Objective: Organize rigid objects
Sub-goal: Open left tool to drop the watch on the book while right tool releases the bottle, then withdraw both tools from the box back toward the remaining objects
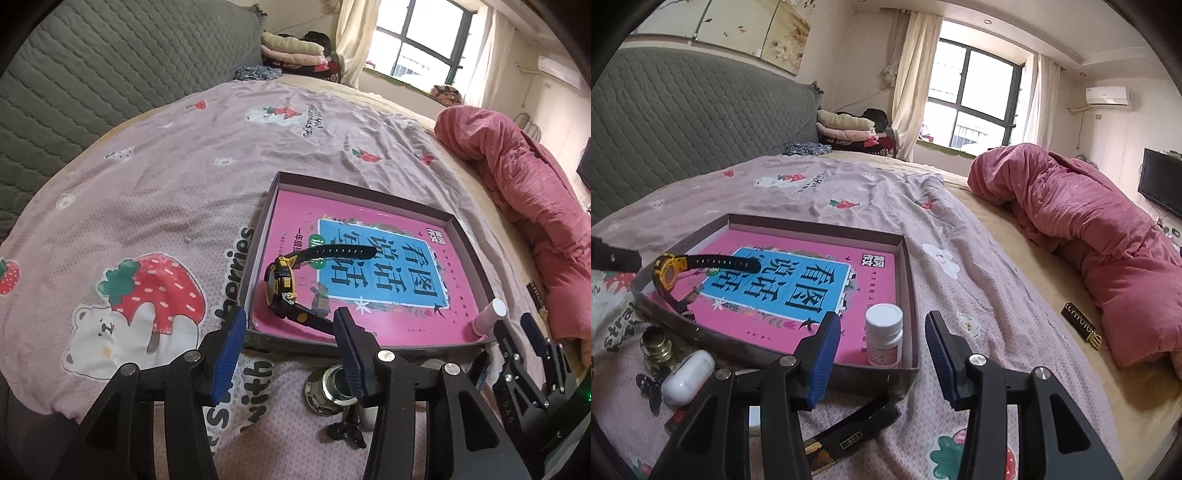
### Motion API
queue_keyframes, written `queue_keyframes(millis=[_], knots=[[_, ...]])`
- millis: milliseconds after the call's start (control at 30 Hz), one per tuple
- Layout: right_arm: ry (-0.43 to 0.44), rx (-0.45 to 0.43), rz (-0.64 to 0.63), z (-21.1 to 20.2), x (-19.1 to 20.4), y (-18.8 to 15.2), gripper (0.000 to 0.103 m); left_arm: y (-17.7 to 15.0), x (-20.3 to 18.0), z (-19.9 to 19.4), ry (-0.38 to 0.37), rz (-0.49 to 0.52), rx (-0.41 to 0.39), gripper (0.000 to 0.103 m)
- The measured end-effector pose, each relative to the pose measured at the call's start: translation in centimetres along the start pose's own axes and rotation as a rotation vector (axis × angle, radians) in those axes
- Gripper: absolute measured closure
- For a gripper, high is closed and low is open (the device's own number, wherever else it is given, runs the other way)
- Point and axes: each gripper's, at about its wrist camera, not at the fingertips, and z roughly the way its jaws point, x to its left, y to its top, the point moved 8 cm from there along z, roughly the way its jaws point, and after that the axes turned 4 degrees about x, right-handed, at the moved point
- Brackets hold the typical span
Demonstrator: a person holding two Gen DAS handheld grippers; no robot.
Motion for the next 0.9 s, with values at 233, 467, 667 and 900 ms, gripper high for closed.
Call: queue_keyframes(millis=[233, 467, 667, 900], knots=[[0.007, 0.009, 0.025, -1.7, 0.1, 0.0, 0.055, -0.4, -0.3, -1.1, -0.014, 0.017, -0.015, 0.045], [0.033, 0.010, 0.085, -3.4, -0.9, 0.1, 0.055, -0.5, -0.5, -2.1, -0.035, 0.022, -0.027, 0.044], [0.021, 0.017, 0.105, -4.3, -1.6, 0.1, 0.054, -0.5, -0.6, -2.9, -0.040, 0.036, -0.042, 0.044], [0.031, 0.026, 0.107, -5.1, -1.4, -0.1, 0.054, -0.9, -0.5, -3.2, -0.039, 0.052, -0.046, 0.044]])
